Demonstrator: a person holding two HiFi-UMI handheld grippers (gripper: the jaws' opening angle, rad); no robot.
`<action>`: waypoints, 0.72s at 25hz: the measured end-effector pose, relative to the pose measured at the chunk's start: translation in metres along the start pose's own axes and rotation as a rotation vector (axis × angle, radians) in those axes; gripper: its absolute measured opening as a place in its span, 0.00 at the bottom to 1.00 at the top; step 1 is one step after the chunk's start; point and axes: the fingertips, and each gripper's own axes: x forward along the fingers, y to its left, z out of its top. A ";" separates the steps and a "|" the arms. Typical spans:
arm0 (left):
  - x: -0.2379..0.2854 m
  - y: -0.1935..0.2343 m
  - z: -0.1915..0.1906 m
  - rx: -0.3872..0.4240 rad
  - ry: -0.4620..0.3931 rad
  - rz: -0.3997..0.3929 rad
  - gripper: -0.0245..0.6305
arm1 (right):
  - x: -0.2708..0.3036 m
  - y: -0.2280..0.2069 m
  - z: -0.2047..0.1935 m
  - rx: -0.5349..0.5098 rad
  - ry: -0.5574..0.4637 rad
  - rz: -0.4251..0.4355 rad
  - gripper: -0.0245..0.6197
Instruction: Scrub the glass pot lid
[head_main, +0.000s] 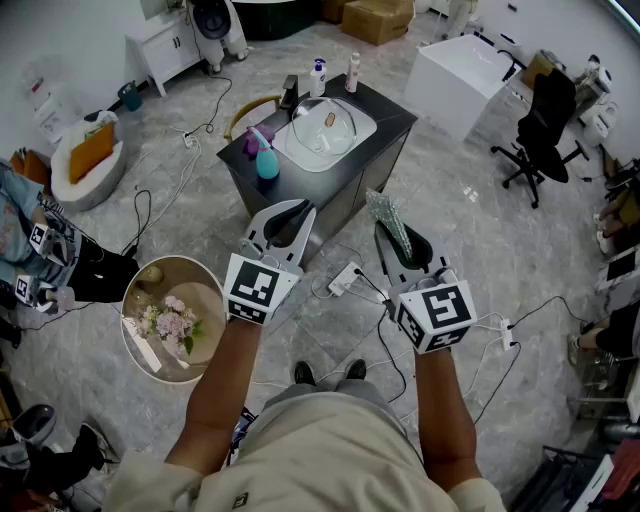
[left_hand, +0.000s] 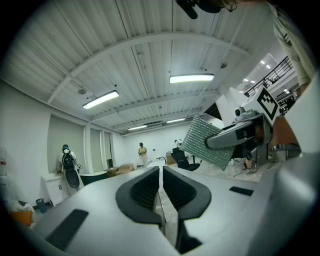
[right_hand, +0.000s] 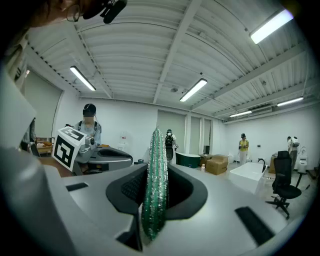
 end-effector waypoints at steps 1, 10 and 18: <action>-0.001 0.000 0.000 0.000 0.000 0.000 0.09 | -0.001 0.001 0.000 0.000 0.000 -0.001 0.16; -0.002 0.000 -0.001 0.005 0.004 -0.006 0.09 | 0.000 0.001 -0.001 0.009 -0.002 -0.009 0.16; 0.002 -0.009 -0.006 0.009 0.005 -0.035 0.09 | -0.004 0.003 -0.001 0.036 -0.025 -0.007 0.17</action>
